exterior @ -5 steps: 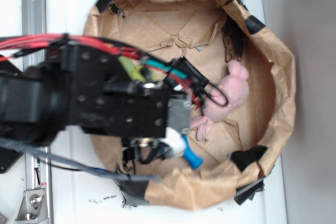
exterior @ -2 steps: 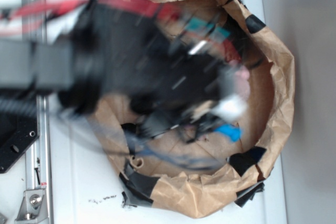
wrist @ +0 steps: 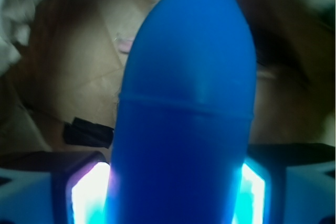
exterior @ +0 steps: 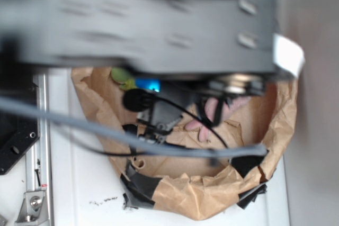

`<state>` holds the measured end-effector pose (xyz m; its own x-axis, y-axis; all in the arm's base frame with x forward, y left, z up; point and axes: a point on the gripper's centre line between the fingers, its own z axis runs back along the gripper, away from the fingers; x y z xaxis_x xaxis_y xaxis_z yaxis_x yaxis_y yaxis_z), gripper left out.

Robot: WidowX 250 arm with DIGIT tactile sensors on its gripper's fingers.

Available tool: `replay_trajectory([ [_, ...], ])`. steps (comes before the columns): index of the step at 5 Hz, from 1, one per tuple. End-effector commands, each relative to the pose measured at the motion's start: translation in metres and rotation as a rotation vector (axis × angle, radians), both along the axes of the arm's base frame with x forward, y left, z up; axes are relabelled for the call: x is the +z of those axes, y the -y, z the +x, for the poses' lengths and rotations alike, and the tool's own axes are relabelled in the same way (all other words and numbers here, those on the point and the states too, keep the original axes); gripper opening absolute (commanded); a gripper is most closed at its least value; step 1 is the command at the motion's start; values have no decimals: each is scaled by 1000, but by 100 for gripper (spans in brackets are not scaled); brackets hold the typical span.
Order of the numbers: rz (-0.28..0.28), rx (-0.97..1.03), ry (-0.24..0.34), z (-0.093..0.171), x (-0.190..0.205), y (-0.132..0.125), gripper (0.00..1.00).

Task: Grab the blue bottle.

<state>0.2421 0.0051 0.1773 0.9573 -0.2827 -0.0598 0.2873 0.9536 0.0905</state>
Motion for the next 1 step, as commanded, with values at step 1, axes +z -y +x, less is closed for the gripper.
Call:
replay_trajectory([
  [1, 24, 254, 107, 5, 34, 21, 0],
])
